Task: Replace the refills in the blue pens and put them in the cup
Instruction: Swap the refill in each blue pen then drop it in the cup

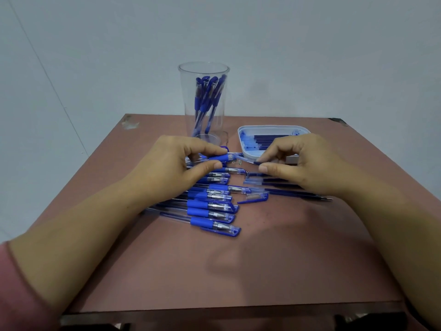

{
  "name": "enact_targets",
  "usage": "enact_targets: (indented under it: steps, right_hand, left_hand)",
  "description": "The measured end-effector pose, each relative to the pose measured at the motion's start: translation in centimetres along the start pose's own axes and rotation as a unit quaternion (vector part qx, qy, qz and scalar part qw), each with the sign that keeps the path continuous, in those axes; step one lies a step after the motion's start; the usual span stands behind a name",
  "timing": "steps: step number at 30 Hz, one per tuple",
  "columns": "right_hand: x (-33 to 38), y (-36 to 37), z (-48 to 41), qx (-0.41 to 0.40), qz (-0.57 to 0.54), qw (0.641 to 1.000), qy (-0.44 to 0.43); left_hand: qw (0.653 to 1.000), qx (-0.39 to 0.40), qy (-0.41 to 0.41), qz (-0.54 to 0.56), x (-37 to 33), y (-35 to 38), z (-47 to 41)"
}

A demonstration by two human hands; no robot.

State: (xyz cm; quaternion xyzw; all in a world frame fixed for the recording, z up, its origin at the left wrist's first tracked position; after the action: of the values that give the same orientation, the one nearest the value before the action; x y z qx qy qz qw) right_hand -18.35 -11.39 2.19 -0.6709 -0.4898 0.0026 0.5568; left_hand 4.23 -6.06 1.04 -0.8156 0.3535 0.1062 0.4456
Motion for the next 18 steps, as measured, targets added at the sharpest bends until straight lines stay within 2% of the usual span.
enact_targets:
  steps: [8, 11, 14, 18]
  right_hand:
    - [0.9, 1.5, -0.3, -0.001, 0.047, 0.995, -0.09]
    - [0.8, 1.0, -0.2, 0.009, 0.037, 0.997, -0.064]
    - [0.1, -0.2, 0.1, -0.019, 0.044, 0.998, -0.035]
    - [0.5, 0.6, 0.1, 0.0, 0.042, 0.998, -0.048]
  left_hand:
    - [0.998, 0.045, 0.035, -0.033, -0.2, 0.5, 0.1]
    - [0.999, 0.031, 0.024, -0.027, -0.2, 0.3, 0.1]
    - [0.999, 0.026, 0.019, -0.028, -0.3, 0.3, 0.1]
    - [0.999, 0.031, 0.023, -0.03, -0.2, 0.5, 0.1]
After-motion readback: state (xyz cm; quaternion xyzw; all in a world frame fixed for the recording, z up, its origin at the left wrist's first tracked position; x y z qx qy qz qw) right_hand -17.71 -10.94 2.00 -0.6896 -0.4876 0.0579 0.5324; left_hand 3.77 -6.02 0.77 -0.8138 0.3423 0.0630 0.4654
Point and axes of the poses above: each hand's wrist, its own z-axis away from the middle knuckle, its own y-axis out of the palm, x = y × z, the point moved 3 cm from there along -z, towards the middle knuckle, and after that the axes turned 5 degrees about -x, right-handed, at the moved point
